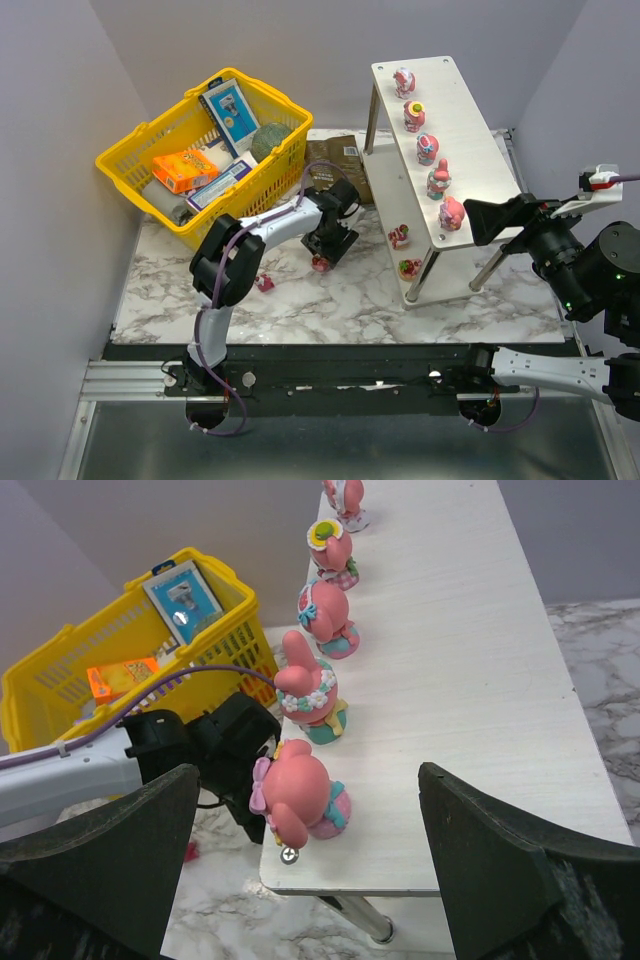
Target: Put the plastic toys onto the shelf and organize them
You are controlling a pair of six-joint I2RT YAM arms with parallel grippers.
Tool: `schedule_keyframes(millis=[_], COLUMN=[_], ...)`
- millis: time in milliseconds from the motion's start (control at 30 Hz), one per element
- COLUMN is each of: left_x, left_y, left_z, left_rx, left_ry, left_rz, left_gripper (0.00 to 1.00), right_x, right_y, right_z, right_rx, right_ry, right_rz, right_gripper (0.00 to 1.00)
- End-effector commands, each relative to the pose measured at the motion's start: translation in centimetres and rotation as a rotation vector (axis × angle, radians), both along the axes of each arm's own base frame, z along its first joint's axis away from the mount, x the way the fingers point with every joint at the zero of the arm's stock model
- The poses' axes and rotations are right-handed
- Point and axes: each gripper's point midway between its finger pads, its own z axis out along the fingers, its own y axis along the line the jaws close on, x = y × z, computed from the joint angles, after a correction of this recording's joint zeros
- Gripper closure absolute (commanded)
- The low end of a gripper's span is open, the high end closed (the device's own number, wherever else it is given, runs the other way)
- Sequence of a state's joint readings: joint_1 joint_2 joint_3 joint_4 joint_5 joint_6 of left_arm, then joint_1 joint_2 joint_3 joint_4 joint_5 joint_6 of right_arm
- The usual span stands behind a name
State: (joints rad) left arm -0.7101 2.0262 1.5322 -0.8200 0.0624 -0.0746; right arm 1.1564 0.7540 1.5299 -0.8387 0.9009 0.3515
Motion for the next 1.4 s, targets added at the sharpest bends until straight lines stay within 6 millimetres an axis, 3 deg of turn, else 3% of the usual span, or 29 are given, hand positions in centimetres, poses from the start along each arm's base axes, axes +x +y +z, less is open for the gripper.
schedule_keyframes(millis=[0,333,733,967,1233,1367], left_x=[0.3,-1.6,-0.9,1.3,3.2,4.7], left_y=[-0.2,-0.4,-0.3,-0.6,-1.4,-2.2], left_z=[0.4,-0.2,-0.9,1.6,4.8,7.4], left_rx=[-0.023,-0.083,-0.057,-0.098,-0.200,-0.285], left_ry=[0.033,0.148,0.146,0.000,-0.174,-0.294], left_rz=[-0.020,-0.058,-0.018,0.024,0.067,0.098], left_gripper=[0.29,0.31,0.71,0.90,0.91,0.91], right_x=[0.0,0.1,0.2,0.2,0.3,0.3], right_y=[-0.2,-0.2,-0.1,-0.1,-0.2,-0.4], right_z=[-0.2,-0.1,-0.2,-0.2,-0.1,0.0], right_rx=[0.023,0.019,0.013,0.015,0.011,0.011], right_ry=[0.006,0.008,0.009,0.010,0.005,0.001], right_rz=[-0.014,-0.022,-0.026,-0.028,-0.031,-0.038], right_gripper=[0.03,0.03,0.03,0.03,0.03,0.03])
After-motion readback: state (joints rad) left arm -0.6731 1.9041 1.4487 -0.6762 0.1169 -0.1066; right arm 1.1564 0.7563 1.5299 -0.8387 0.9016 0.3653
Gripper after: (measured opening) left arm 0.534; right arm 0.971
